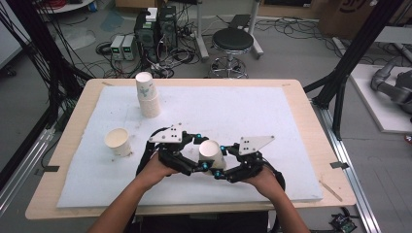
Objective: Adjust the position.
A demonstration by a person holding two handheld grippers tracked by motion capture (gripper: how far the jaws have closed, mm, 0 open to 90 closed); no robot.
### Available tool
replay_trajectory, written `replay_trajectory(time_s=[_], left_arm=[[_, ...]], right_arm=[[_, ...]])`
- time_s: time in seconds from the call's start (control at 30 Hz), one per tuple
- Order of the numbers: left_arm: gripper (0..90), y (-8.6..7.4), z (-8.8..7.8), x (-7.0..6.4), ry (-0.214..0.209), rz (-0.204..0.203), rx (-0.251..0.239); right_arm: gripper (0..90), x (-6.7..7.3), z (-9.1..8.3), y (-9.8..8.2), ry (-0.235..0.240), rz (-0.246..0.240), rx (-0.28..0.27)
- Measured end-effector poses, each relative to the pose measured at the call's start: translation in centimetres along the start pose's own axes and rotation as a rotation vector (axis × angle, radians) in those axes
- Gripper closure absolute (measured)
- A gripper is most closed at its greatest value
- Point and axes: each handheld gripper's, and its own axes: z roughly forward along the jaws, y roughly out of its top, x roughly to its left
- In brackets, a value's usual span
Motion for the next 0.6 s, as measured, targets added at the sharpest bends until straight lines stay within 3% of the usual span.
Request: replay_trajectory(time_s=[0.37,0.6], left_arm=[[14.8,0.3,-1.6,0.4,0.039,-0.005,0.028],[14.9,0.3,-2.2,0.4,0.047,0.003,0.108]], right_arm=[[36.6,-0.2,-0.2,-0.1,-0.033,-0.015,0.058],[36.6,-0.4,0.3,0.0,-0.021,-0.004,0.102]])
